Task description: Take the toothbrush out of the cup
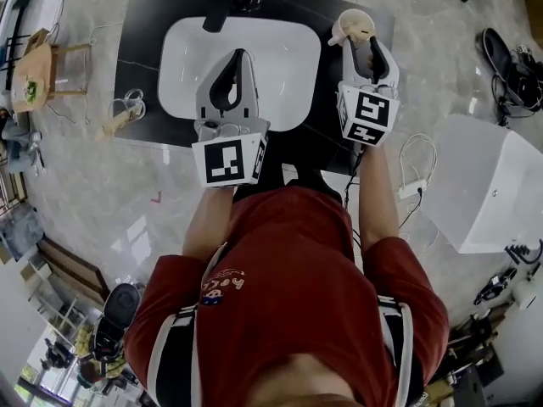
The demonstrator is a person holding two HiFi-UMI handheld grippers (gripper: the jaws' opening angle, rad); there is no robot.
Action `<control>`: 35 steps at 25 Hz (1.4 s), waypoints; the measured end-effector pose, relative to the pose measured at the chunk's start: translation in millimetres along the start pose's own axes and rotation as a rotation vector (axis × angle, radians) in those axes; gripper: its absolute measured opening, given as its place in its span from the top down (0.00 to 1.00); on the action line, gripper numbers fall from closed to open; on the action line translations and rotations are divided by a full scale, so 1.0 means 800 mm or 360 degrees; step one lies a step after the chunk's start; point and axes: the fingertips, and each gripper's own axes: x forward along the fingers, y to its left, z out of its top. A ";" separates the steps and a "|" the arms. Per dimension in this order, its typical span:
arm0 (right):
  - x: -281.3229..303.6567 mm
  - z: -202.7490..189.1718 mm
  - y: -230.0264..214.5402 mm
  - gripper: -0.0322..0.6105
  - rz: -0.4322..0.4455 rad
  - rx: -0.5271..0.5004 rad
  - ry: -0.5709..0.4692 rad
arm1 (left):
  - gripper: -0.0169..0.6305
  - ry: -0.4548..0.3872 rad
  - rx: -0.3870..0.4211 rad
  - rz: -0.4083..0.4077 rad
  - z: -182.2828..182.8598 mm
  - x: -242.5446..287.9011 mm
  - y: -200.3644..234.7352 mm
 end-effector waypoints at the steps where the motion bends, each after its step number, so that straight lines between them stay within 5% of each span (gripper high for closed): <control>1: 0.008 -0.004 -0.001 0.66 -0.0028 -0.0006 0.0012 | 0.97 0.0010 -0.0011 -0.0019 -0.005 0.005 0.005; 5: 0.027 -0.009 -0.011 0.67 -0.0168 -0.0007 0.0030 | 0.97 0.0063 -0.0059 -0.0109 -0.026 0.027 0.015; 7: 0.029 -0.009 -0.017 0.82 -0.0250 -0.0005 0.0037 | 0.97 0.0081 -0.0077 -0.0152 -0.033 0.037 0.018; 13: 0.022 0.002 -0.023 0.84 -0.0354 -0.0025 0.0018 | 0.97 0.0093 -0.0106 -0.0237 -0.039 0.055 0.023; 19: -0.009 0.062 -0.020 0.84 -0.0361 -0.0058 -0.0132 | 0.97 0.0048 -0.0108 -0.0226 -0.025 0.055 0.027; 27: -0.077 0.123 -0.018 0.84 -0.0248 -0.0052 -0.0394 | 0.97 -0.0082 -0.0042 -0.0085 0.007 0.014 0.012; 35: -0.127 0.160 0.030 0.84 0.0106 -0.0031 -0.0558 | 0.97 -0.0159 0.0005 0.0209 0.039 -0.062 0.017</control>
